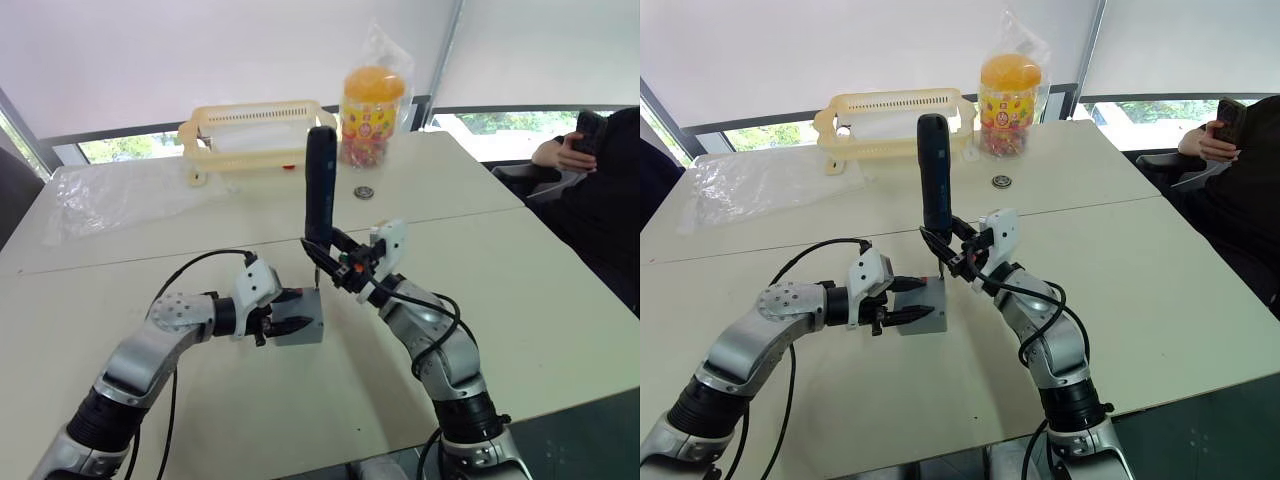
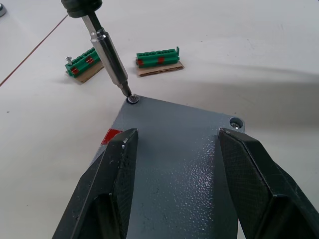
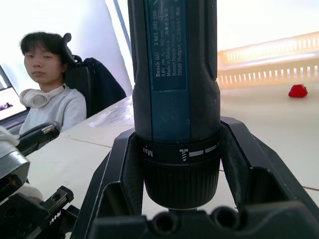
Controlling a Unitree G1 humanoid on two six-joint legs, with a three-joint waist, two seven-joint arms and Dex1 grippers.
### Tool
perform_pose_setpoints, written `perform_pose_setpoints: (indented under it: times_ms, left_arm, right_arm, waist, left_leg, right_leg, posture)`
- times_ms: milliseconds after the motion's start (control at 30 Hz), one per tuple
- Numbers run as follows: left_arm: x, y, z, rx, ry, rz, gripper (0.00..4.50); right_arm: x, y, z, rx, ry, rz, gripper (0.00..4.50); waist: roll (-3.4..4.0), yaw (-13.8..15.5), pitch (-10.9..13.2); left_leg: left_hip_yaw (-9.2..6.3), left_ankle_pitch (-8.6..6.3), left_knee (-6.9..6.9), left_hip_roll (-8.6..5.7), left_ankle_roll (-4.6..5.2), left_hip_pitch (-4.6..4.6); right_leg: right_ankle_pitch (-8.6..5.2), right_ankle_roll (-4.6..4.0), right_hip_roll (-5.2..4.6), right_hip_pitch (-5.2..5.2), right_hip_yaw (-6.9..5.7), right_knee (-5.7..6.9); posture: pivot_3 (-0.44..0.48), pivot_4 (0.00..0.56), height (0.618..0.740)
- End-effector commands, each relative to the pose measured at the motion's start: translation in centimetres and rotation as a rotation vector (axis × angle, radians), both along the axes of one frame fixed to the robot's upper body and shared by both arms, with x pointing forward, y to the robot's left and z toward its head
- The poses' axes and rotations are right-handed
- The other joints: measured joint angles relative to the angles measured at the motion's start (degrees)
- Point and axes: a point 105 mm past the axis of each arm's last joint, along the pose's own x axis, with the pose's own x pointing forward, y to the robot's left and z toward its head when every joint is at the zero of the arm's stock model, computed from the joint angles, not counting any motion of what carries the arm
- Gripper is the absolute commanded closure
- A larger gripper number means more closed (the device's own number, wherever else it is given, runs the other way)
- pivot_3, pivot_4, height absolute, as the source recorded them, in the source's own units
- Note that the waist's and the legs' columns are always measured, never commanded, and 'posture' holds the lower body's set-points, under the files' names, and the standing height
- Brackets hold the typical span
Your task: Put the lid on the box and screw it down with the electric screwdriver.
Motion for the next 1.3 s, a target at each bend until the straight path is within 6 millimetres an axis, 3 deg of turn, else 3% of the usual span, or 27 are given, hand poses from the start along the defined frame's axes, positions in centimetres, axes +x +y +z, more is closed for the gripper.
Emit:
perform_pose_setpoints:
  times_ms: [33, 300, 500, 700, 1300]
  left_arm:
    - [0.2, 0.5, -0.7, 0.028, 0.015, 0.029, 1.93]
    - [0.1, 0.6, -0.7, 0.029, 0.012, 0.035, 1.93]
    - [0.1, 0.6, -0.8, 0.03, 0.014, 0.035, 1.93]
    - [0.0, 0.6, -0.9, 0.031, 0.022, 0.036, 1.93]
    - [-0.1, 0.7, -1.0, 0.033, 0.028, 0.044, 1.93]
  right_arm:
    - [-0.2, 0.5, -0.5, -0.039, -0.039, 0.007, 2.73]
    - [-0.3, 0.5, -2.4, -0.131, -0.074, -0.003, 2.73]
    - [-1.0, 0.7, -2.9, -0.056, 0.015, 0.023, 2.73]
    - [-1.9, 1.3, -4.2, -0.17, -0.05, 0.045, 2.73]
    - [-0.6, 0.3, -6.2, -0.201, -0.022, -0.028, 2.73]
  waist:
    - [0.0, 0.0, 0.0]
    - [-0.02, -0.01, -0.04]
    - [-0.06, 0.01, -0.18]
    - [-0.04, -0.05, -0.46]
    - [-0.16, -0.01, -0.55]
  left_leg:
    - [0.0, 0.0, 0.0, 0.0, 0.0, 0.01]
    - [0.0, 0.0, 0.0, 0.0, 0.0, 0.1]
    - [-0.01, 0.0, 0.0, 0.0, 0.0, 0.15]
    - [-0.01, 0.0, -0.04, 0.0, 0.0, 0.2]
    - [-0.03, -0.05, -0.2, 0.02, 0.05, 1.17]
  right_leg:
    - [0.0, 0.0, 0.0, 0.02, 0.0, 0.0]
    - [0.0, 0.0, 0.0, 0.11, 0.0, 0.0]
    - [-0.01, -0.01, 0.0, 0.17, 0.0, -0.01]
    - [-0.04, -0.04, 0.01, 0.19, 0.0, -0.02]
    - [-0.33, -0.3, 0.0, 1.23, -0.02, -0.27]
  posture:
    - [0.0, 0.15, 0.74]
    - [0.0, 0.15, 0.74]
    - [0.0, 0.15, 0.74]
    - [0.0, 0.15, 0.74]
    - [0.0, 0.15, 0.74]
